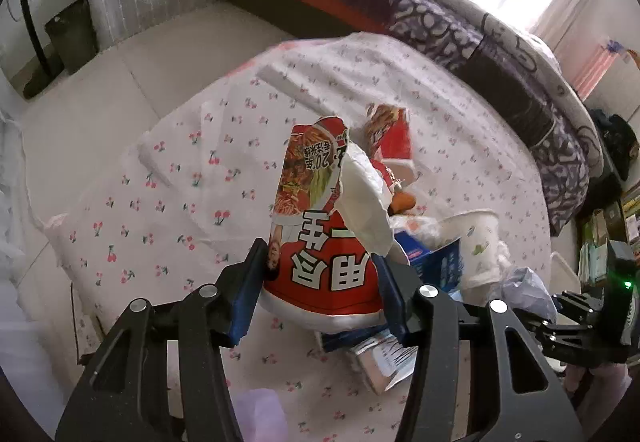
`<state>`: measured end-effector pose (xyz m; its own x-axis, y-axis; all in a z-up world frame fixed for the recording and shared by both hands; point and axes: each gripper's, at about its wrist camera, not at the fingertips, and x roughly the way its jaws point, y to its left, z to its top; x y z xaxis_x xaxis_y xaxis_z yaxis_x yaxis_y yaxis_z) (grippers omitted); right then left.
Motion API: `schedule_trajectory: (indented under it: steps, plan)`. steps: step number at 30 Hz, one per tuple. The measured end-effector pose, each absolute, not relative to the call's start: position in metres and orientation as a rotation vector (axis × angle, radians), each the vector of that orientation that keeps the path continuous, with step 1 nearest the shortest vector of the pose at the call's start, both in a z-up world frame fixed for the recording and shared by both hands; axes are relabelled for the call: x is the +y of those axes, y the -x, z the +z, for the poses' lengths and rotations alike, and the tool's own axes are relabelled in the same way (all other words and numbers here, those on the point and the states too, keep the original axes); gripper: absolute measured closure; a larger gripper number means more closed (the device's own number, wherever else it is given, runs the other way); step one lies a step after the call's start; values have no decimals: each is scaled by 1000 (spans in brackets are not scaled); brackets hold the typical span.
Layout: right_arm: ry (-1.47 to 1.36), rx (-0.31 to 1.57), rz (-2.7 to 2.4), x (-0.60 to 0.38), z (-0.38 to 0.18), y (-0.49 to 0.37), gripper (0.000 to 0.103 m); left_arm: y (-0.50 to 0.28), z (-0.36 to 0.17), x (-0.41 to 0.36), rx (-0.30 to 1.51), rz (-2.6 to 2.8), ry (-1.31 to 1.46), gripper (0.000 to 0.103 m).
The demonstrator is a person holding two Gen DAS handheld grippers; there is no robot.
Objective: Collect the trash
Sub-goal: 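Grasp the crumpled light-blue bag with the right tool while the left tool holds the wrapper, then carry the bag to the bin and open the right tool while left carries the wrapper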
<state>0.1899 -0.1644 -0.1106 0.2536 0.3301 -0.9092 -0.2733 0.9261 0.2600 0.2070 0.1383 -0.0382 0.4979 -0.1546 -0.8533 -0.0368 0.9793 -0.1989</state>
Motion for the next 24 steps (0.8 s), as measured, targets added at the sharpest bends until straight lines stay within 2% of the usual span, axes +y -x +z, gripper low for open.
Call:
schedule_trajectory:
  steps: [13, 24]
  plan:
    - [-106, 822, 225, -191, -40, -181, 54, -202, -10, 105, 863, -62, 195, 53]
    - [-150, 620, 6, -228, -10, -160, 54, -192, 3, 54, 724, -48, 152, 53]
